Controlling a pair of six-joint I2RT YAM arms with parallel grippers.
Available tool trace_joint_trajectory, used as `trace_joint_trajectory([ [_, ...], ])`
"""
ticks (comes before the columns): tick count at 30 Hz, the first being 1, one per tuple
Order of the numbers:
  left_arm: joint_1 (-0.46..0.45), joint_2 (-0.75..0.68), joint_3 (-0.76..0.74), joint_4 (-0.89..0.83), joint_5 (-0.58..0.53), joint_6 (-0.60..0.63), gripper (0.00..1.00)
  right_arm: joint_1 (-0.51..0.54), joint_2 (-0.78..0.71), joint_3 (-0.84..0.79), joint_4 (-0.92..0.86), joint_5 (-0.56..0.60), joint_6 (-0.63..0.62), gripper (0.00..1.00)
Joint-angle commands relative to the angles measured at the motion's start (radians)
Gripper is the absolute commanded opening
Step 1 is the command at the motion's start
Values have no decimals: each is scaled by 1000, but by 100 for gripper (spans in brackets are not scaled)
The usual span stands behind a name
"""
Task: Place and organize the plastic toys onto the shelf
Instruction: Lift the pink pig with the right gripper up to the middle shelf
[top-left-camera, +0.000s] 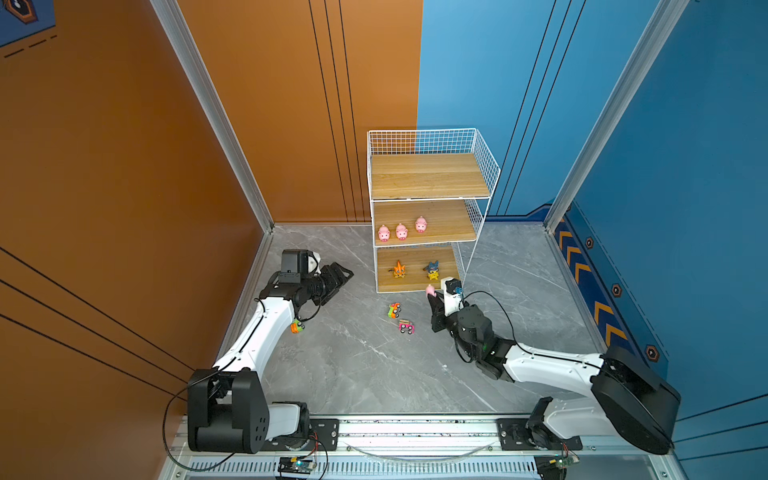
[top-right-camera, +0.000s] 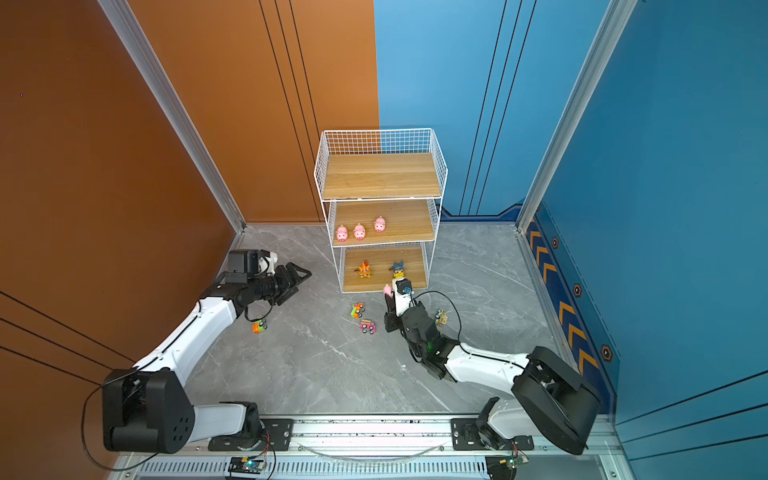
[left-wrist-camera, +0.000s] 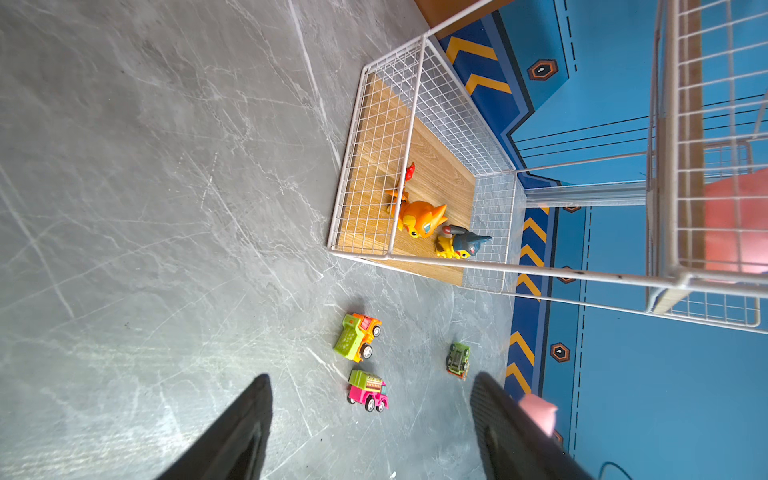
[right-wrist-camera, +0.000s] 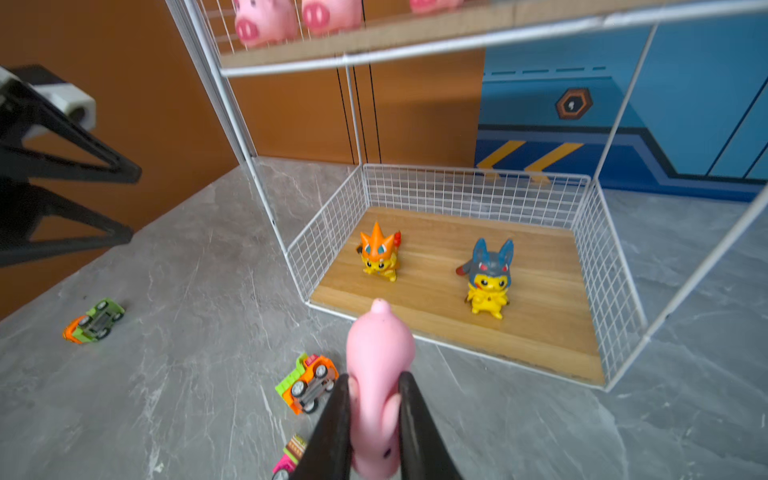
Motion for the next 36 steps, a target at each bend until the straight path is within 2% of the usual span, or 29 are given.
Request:
trace_joint_trajectory([
  [1,0,-8,-14,4,16,0,77,-61,-45,91,-211,-39,-59,21],
  [8,2,-18,-13,4,12,6,77,-183,-8,283,-326,-102,-94,21],
  [15,5,-22,-12,5,12,9,77,-223,72,440,-381,-117,-124,21],
  [27,9,-19,-13,4,14,9,77,-254,193,591,-380,-110,-170,21],
  [36,17,-10,-11,5,19,8,77,-266,248,626,-331,-65,-164,21],
])
